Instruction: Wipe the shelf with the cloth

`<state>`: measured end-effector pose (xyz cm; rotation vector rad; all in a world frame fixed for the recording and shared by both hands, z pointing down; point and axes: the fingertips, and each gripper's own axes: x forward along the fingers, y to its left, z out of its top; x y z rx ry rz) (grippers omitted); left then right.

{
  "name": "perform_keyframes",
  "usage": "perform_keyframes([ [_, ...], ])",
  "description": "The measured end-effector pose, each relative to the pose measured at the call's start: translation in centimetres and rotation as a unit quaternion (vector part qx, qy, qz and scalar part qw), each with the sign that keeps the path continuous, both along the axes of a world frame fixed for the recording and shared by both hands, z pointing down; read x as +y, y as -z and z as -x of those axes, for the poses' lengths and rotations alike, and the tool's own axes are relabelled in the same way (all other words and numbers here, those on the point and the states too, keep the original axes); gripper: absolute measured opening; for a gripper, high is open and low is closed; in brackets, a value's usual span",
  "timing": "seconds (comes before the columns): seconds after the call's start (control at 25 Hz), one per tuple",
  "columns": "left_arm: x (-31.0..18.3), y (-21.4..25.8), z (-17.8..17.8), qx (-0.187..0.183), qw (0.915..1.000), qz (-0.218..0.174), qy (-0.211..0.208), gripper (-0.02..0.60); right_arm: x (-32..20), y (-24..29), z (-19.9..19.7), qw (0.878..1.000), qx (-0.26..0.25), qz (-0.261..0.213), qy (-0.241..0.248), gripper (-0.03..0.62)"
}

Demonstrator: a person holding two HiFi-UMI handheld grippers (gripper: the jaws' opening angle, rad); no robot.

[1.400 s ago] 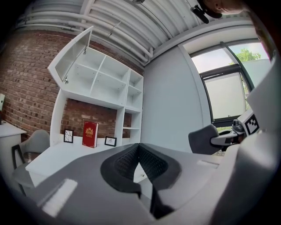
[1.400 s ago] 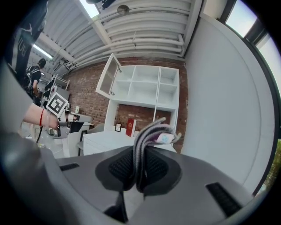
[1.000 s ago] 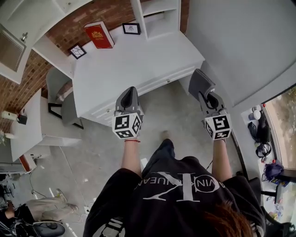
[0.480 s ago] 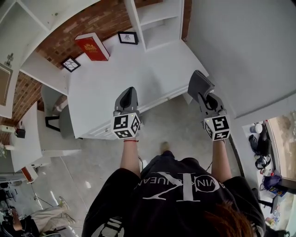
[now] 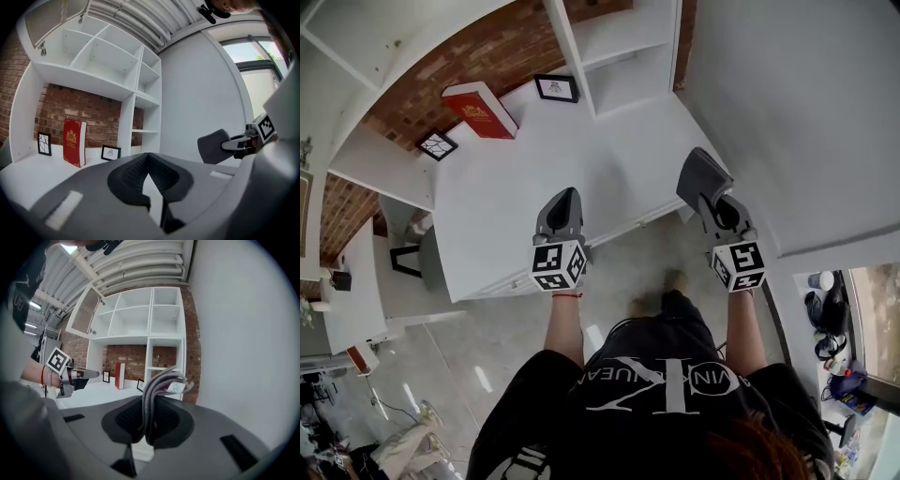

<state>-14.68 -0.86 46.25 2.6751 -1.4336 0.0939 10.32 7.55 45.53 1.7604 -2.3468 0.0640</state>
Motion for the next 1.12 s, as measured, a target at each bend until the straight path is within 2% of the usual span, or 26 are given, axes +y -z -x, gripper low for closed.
perform_keyframes([
  [0.2,-3.3,0.2,-1.1,0.002,0.9998,-0.008,0.017,0.011,-5.9,0.0,-0.6,0.999,-0.009,-0.01,0.029,0.06],
  [0.44,-8.4,1.7,-2.3,-0.014,0.9984,-0.02,0.05,0.009,-13.0,1.1,-0.3,0.995,0.001,-0.017,0.095,0.059],
  [0.6,-11.7,3.0,-2.9,0.009,0.9966,-0.026,0.078,0.011,-17.1,2.0,-1.1,0.993,-0.005,-0.025,0.117,0.06],
  [1.12,-17.3,3.3,-5.6,-0.013,0.991,-0.037,0.128,0.011,-24.8,2.6,-1.7,0.981,-0.004,-0.029,0.194,0.059],
])
